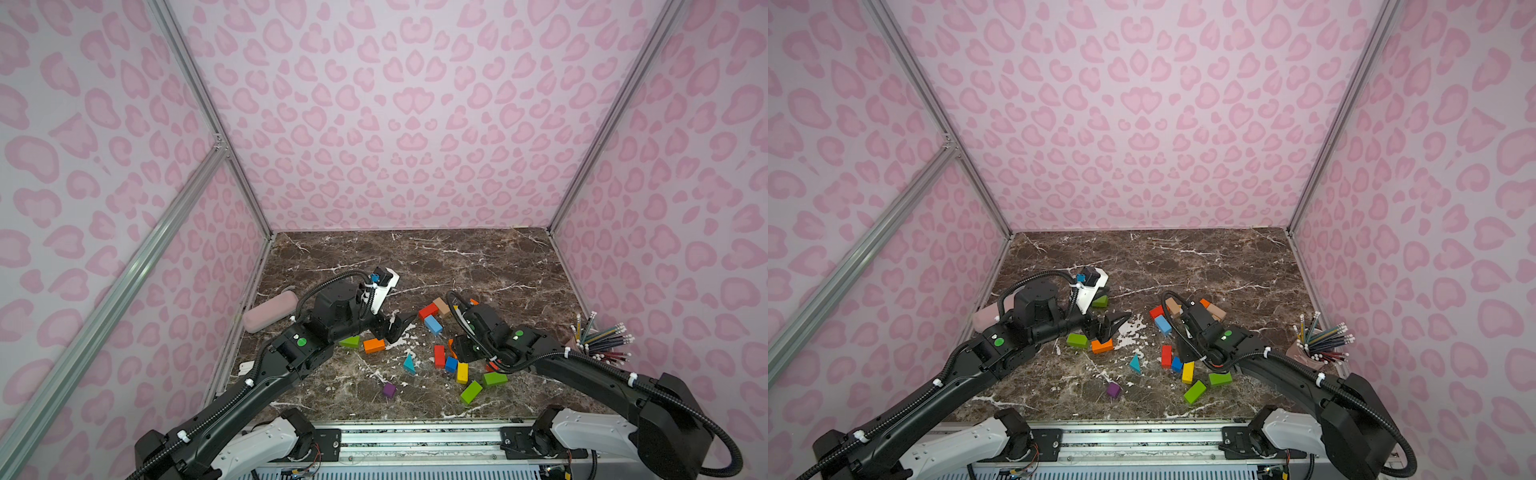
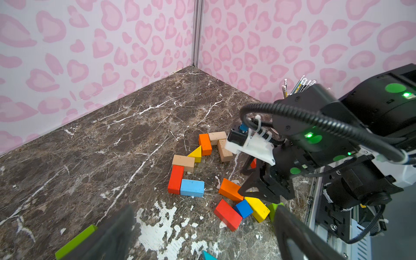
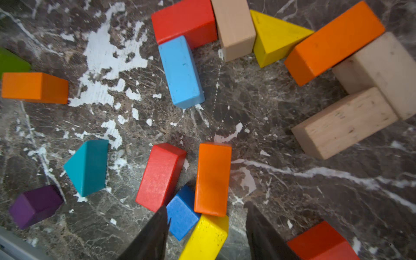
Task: Assemble a heart with building blocks
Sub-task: Assemble the building block at the center of the board.
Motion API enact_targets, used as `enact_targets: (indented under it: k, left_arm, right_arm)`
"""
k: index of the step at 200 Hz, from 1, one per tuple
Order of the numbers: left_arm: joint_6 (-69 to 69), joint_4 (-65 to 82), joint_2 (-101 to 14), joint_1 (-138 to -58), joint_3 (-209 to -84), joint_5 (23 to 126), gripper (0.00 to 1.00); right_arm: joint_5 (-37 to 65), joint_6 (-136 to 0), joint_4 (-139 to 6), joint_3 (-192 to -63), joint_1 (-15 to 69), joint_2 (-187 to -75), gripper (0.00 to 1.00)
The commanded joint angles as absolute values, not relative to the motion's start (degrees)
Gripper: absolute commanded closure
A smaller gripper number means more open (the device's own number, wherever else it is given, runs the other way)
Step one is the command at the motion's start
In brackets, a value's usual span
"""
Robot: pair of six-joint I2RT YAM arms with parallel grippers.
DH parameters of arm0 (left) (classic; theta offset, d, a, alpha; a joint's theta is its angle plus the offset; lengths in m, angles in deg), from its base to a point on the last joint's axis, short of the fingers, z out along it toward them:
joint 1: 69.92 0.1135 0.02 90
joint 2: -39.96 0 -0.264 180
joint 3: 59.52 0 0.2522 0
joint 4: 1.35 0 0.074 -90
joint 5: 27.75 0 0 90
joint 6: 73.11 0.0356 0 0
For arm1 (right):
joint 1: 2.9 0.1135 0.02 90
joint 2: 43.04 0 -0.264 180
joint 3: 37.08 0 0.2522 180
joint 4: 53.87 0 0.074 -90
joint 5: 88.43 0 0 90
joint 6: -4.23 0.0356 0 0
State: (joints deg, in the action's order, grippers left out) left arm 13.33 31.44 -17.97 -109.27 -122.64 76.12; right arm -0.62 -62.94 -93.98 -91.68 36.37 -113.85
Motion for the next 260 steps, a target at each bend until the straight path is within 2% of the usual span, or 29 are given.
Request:
enact_targets:
  k: [1,76,128,169,260]
  left_arm:
    - [13.3,27.6,-17.5,-109.2,-122.5,76.1,0.01]
    - [13.4,28.5,-18.5,-109.2,-122.8,76.3,0.00]
    - [13.4,28.7,-18.7,-109.2,-122.9,76.2,0.00]
    - [13.4,28.8,-18.7,-109.2,-122.9,76.1,0.00]
    - [13.5,28.8,-18.6,-109.2,-122.9,75.9,0.00]
  right_arm:
    - [-1.2,-64.6,-91.5,-92.8,36.4,-116.6,0.44]
    - [-2.4,-65.7,-88.3,-93.6,36.4,-123.5,0.52]
    - [-2.7,-68.2,-86.9,-93.7,36.6,-124.7,0.65]
    - [-2.3,-72.1,-86.3,-94.6,37.3,-126.6,0.72]
    - [-2.7,-76.5,-86.7,-98.4,38.3,-132.3,0.73]
